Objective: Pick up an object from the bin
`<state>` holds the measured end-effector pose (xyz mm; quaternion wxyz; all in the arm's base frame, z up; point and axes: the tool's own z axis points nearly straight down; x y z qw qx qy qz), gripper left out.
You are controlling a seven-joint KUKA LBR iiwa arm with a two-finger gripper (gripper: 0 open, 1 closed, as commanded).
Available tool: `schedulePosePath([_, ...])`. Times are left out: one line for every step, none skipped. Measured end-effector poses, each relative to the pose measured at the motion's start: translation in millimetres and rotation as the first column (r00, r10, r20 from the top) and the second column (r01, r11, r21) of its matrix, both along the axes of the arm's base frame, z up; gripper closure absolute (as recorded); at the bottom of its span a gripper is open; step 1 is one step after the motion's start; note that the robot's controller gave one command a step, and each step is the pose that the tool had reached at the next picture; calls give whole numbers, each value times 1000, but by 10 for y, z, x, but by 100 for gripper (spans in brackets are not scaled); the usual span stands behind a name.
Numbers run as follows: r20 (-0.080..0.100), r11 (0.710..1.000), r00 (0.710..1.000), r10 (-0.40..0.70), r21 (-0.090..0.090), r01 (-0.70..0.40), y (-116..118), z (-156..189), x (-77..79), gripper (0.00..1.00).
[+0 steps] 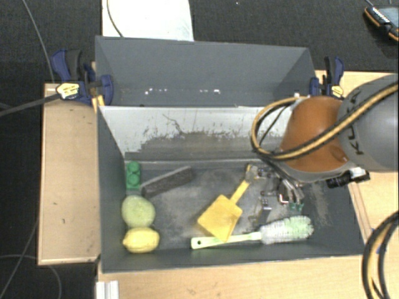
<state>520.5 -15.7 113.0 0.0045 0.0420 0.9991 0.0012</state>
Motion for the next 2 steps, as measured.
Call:
schedulePosePath([-2,953,953,302,3,-302,59,-255,-128,0])
schedulePosePath([17,926,926,377,-9,-376,211,-393,-395,0])
